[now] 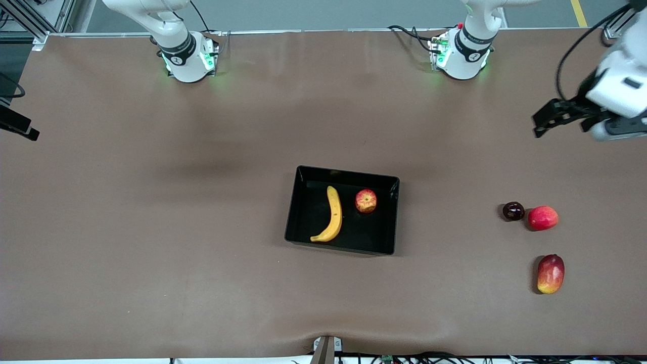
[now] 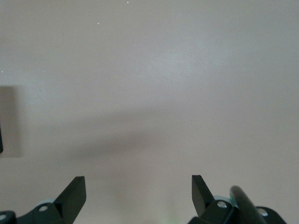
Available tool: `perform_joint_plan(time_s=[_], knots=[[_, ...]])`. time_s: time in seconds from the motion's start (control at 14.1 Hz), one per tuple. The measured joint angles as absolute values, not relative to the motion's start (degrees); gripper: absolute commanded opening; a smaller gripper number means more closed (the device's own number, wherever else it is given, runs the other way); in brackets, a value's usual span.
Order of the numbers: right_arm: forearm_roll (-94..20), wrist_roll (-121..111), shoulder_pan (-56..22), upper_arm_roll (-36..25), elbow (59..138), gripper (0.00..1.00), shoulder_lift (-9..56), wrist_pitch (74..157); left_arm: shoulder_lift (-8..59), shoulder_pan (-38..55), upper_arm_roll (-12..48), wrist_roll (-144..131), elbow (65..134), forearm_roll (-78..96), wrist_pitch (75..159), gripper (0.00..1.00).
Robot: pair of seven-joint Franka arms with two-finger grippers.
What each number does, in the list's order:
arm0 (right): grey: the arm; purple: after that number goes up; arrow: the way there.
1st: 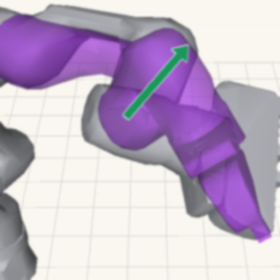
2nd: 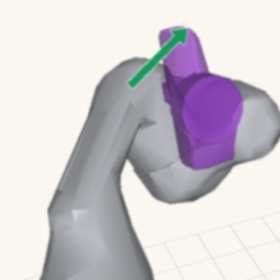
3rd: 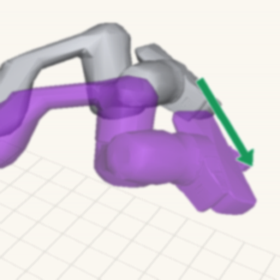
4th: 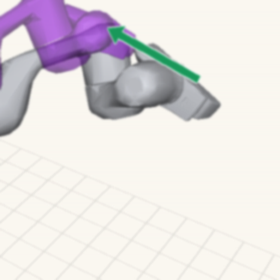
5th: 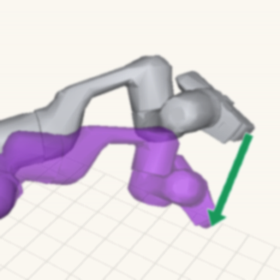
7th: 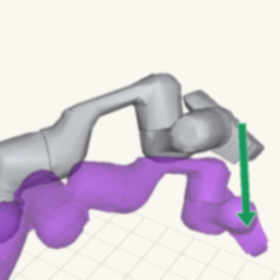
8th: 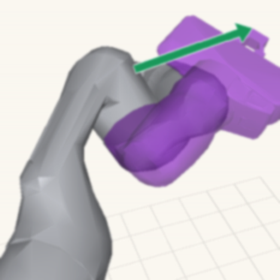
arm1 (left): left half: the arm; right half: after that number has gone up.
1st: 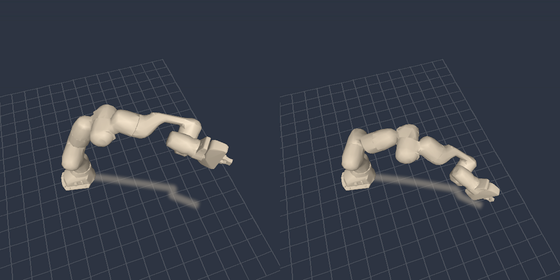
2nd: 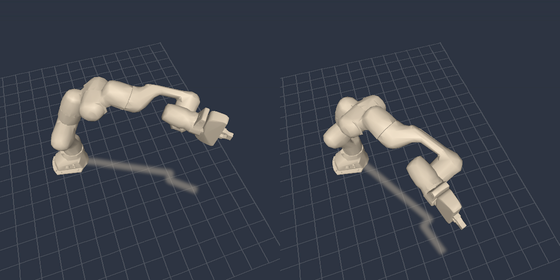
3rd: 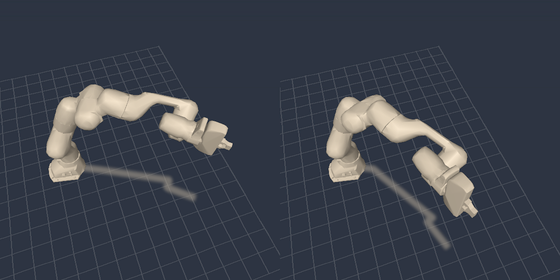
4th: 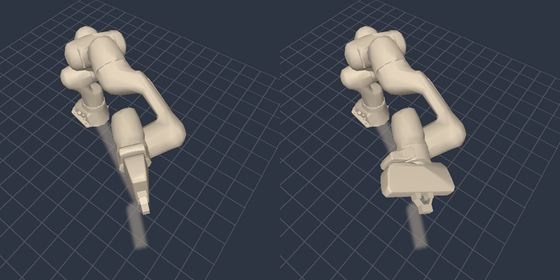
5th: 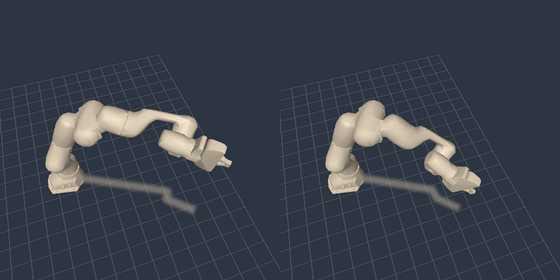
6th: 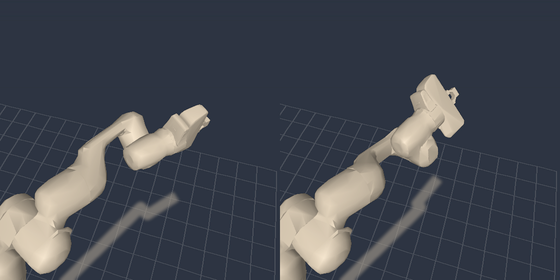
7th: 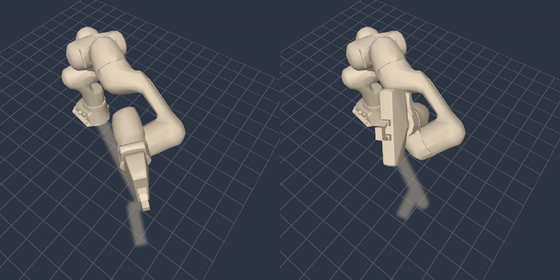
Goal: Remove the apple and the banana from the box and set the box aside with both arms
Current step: 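Reach the left gripper toward the red apple in the black tray, then grasp the red apple in the tray with the left gripper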
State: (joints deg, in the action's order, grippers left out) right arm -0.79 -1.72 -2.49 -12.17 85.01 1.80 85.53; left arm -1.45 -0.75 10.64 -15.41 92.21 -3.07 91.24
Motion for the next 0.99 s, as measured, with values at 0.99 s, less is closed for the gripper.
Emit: perform_joint_plan(time_s=[0.99], knots=[[-0.9,-1.7,-1.5,-12.2,85.0,1.0,1.9,85.8,22.9,11.8,21.1,-48.6,90.4,-6.3,109.1,1.0]])
